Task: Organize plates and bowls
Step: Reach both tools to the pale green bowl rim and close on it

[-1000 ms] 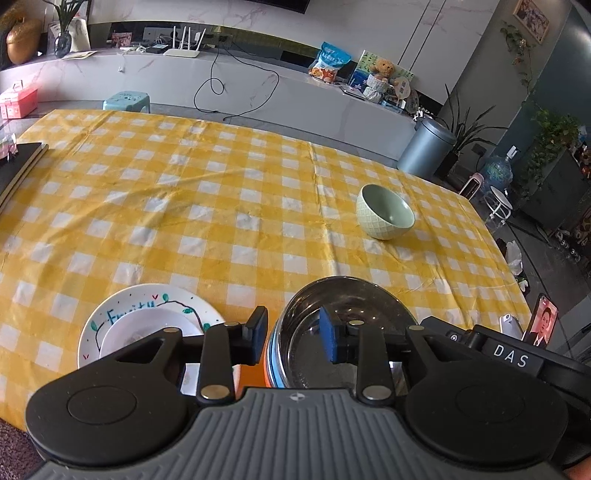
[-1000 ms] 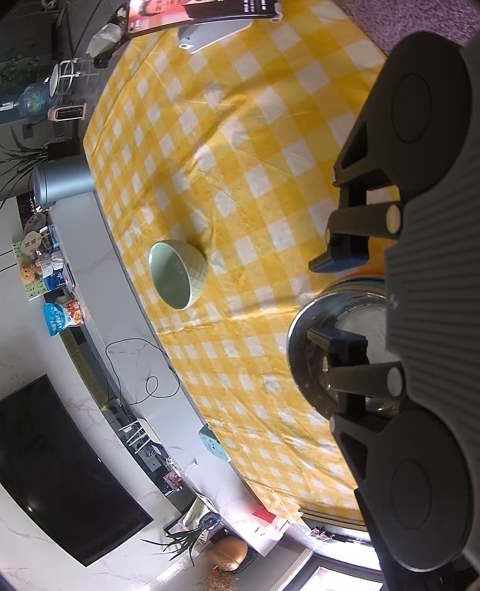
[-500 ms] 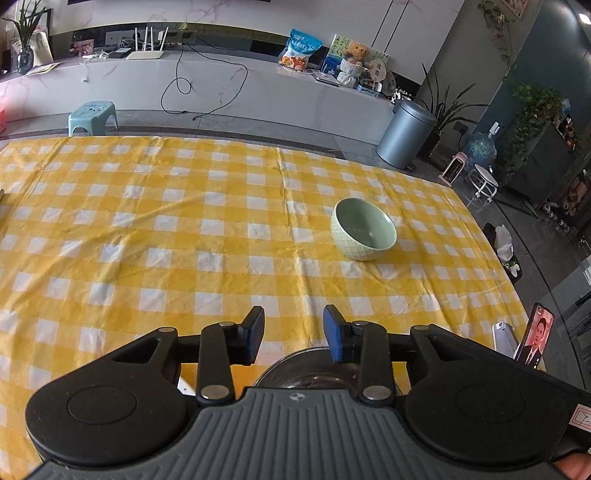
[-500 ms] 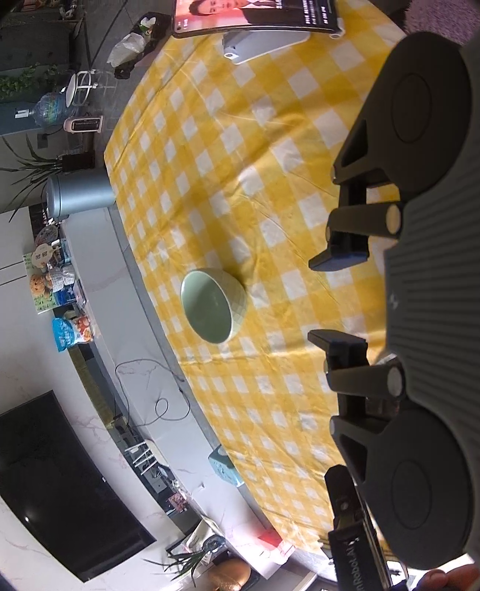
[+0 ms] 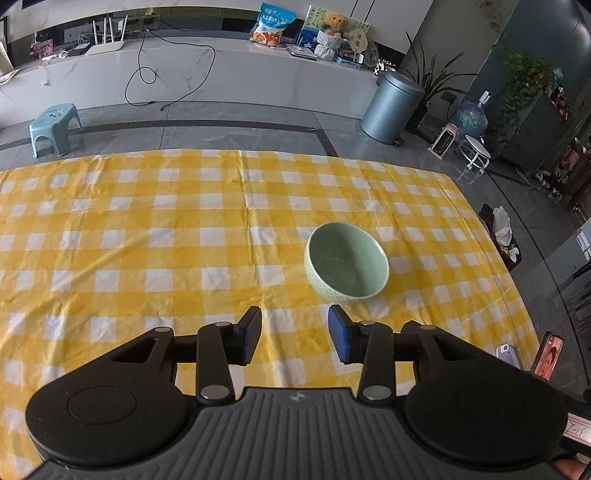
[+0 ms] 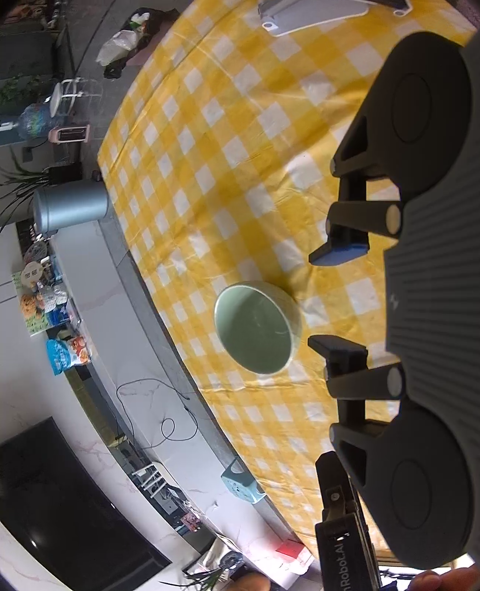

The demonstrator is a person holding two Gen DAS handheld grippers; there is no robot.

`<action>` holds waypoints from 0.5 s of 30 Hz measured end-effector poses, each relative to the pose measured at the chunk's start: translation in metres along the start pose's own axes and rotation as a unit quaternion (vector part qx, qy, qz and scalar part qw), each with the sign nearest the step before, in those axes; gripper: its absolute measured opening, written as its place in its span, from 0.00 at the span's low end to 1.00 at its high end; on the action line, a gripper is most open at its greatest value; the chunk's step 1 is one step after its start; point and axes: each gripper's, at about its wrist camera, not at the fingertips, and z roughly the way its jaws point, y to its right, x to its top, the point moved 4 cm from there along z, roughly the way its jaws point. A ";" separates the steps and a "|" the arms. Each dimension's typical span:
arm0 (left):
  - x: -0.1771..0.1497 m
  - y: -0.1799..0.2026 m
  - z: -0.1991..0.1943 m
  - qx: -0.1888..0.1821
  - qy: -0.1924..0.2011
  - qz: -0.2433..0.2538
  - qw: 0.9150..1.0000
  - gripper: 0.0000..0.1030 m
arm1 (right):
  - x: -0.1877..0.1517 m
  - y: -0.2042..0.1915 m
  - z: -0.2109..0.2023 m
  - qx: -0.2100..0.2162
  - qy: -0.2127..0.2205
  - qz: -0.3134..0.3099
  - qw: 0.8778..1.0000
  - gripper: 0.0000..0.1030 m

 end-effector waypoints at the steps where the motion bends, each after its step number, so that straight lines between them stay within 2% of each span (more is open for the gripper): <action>1: 0.004 0.000 0.006 -0.003 -0.002 -0.004 1.000 0.45 | 0.005 0.002 0.006 -0.001 -0.003 0.007 1.000 0.40; 10: 0.028 0.008 0.068 -0.010 -0.034 0.002 0.999 0.45 | 0.030 0.002 0.053 -0.013 -0.019 0.024 0.999 0.40; 15: 0.036 0.010 0.100 -0.010 -0.056 -0.007 0.998 0.45 | 0.035 0.006 0.078 -0.017 -0.036 0.044 0.998 0.30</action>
